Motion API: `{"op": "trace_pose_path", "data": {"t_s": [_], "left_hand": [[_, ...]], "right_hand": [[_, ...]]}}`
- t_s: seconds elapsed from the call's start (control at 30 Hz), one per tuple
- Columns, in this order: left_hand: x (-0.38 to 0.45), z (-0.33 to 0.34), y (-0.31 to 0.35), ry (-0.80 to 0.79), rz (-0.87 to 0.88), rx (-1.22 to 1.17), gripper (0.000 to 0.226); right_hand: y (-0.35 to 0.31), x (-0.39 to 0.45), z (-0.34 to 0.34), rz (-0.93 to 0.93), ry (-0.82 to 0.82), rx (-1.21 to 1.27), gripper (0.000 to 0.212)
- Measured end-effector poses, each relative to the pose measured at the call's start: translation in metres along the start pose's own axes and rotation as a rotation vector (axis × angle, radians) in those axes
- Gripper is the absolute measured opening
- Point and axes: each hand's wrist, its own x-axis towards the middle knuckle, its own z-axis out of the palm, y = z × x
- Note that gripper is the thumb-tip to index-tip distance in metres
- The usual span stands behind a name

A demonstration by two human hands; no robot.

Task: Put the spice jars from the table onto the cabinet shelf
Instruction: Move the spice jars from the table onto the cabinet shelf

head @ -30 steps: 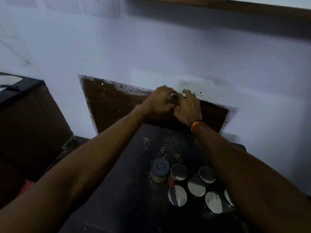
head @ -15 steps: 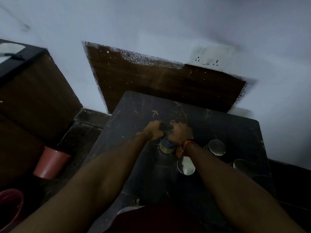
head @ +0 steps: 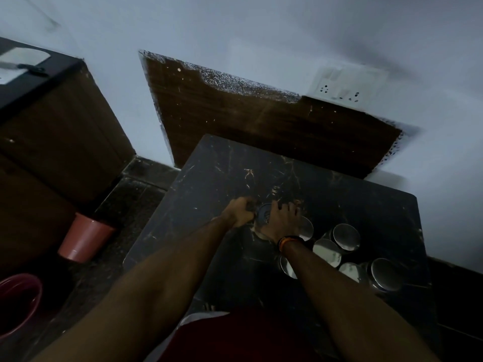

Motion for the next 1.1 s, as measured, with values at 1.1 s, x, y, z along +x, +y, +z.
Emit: {"op": "trace_pose_path", "data": {"t_s": [1.1], "left_hand": [[-0.026,-0.030,0.064,-0.272,0.125,-1.585,0.059]], "right_hand": [[0.030,0.011,-0.163,-0.279,0.050,1.517,0.067]]}}
